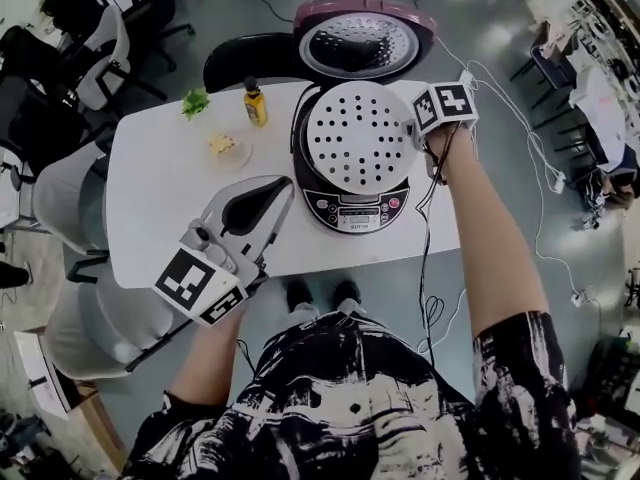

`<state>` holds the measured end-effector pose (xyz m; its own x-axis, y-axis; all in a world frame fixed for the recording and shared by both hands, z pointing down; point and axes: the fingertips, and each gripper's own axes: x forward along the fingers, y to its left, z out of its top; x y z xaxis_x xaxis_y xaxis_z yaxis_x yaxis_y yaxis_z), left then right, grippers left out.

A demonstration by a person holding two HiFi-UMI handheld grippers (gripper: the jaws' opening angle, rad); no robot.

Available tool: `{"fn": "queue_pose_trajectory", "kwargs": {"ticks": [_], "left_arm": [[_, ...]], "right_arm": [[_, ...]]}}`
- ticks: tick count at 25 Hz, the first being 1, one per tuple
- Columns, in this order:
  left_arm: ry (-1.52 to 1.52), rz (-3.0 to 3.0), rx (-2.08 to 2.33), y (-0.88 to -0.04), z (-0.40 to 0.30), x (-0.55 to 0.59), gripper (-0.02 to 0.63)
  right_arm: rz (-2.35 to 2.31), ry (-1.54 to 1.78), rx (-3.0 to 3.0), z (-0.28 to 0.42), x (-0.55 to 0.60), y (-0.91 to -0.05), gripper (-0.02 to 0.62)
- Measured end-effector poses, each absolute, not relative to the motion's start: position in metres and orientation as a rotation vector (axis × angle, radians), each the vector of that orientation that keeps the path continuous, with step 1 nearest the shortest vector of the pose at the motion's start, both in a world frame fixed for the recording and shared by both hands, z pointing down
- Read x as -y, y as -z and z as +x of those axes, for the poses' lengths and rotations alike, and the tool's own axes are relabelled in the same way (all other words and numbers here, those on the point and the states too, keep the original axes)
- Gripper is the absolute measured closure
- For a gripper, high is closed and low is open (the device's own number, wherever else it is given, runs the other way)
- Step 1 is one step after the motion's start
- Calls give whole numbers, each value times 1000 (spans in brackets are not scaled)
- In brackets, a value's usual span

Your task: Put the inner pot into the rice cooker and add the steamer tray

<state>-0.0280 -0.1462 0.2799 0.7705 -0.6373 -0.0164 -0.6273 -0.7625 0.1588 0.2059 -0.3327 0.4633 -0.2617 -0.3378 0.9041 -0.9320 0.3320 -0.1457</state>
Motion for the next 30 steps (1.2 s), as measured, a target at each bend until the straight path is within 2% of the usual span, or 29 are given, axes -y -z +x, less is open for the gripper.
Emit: {"fn": "queue_pose_trajectory", "kwargs": {"ticks": [20, 30], "left_arm": [[93, 2746, 1069, -300, -53, 156, 601], [107, 2756, 1052, -298, -48, 155, 601]], "right_arm": [[1123, -839, 1633, 194, 350, -521, 589], [988, -577, 1575, 194, 347, -520, 538]]}}
